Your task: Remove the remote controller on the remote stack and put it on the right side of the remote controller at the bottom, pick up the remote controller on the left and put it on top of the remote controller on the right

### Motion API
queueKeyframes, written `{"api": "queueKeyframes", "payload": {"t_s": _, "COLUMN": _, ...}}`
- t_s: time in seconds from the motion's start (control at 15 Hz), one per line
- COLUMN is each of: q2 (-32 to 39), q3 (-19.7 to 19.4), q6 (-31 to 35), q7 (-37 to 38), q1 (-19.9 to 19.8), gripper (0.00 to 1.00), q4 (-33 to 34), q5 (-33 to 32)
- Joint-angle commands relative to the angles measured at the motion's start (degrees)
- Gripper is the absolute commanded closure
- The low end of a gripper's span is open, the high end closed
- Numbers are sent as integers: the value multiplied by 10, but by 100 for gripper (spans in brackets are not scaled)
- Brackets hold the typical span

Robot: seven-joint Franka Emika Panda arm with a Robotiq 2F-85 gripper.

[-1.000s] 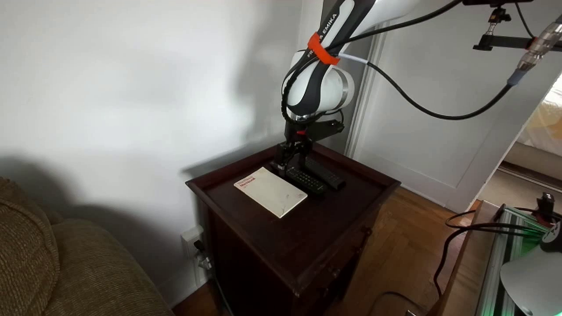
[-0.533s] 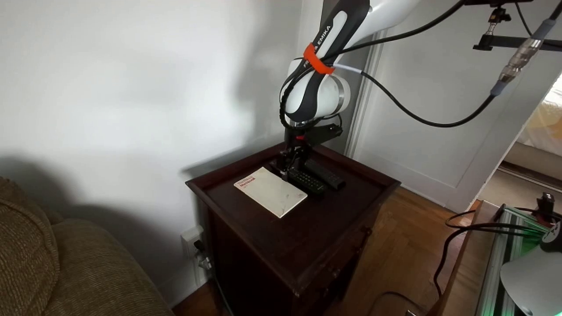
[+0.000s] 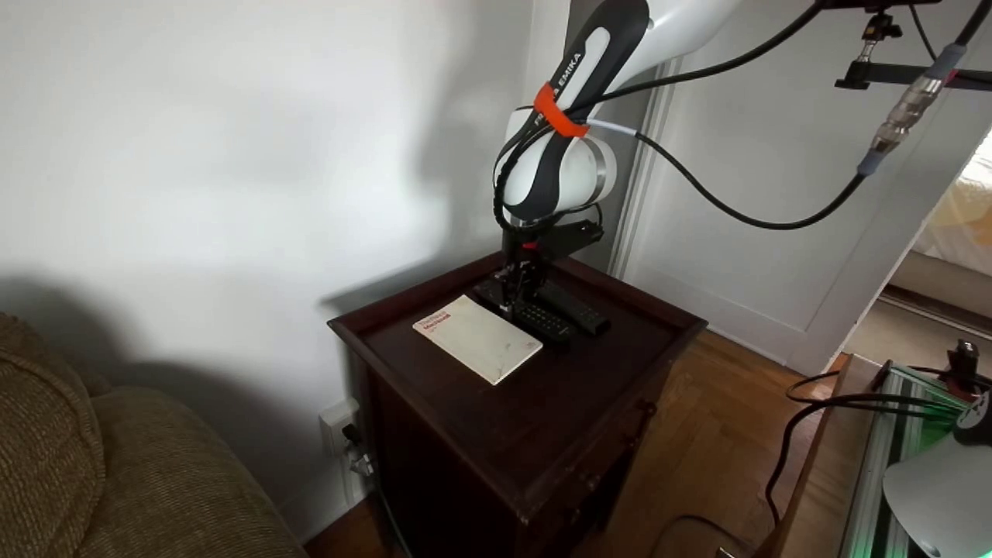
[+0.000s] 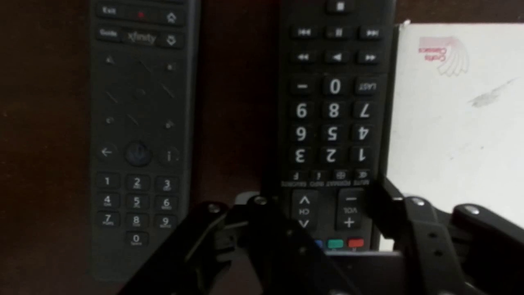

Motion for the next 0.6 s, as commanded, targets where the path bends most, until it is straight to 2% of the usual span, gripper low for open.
{"api": "queueKeyframes", "payload": {"t_s": 0.0, "q2": -14, "q3": -1, "q6": -12, "q7": 8, "q1": 1, "gripper": 70, "q4": 0, "q5": -5}}
{"api": "queueKeyframes", "payload": {"t_s": 0.53, "q2": -107, "q3": -15, "q6": 13, "q7": 14, "q1": -10, "gripper": 70, "q4": -89, "q5": -1}}
